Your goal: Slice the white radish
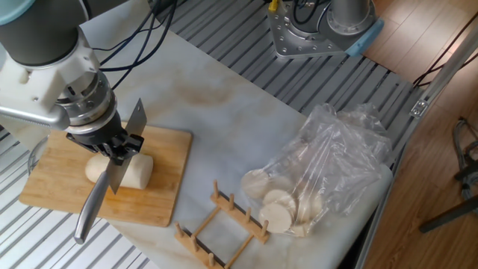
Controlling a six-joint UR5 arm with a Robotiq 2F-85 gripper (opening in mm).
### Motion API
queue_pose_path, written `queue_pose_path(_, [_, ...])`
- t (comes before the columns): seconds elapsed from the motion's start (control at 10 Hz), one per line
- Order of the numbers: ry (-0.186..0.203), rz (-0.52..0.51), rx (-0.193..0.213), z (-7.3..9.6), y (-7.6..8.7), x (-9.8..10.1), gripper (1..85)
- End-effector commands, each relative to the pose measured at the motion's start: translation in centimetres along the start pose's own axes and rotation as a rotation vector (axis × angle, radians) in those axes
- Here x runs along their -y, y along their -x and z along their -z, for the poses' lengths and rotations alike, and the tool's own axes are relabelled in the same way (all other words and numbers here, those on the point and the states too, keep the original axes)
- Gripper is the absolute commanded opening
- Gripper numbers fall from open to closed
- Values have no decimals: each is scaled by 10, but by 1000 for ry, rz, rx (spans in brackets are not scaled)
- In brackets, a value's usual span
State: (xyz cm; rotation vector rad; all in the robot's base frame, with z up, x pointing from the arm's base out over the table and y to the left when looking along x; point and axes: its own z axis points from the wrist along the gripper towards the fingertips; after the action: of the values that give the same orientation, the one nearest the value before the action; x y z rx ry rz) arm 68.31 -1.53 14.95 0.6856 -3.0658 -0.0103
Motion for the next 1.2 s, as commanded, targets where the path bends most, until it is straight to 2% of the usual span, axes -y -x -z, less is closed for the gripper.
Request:
queue_pose_path(0.0, [-2,12,4,5,3,1,13])
queue_pose_path(0.2, [-27,35,16,7,4,10,13])
queue_pose_path(0.3, [-25,44,19,8,4,13,13])
queue_pose_path(0.8, [27,36,24,0,2,2,13])
queue_pose_path(1.1, [25,38,18,-3,-1,3,13])
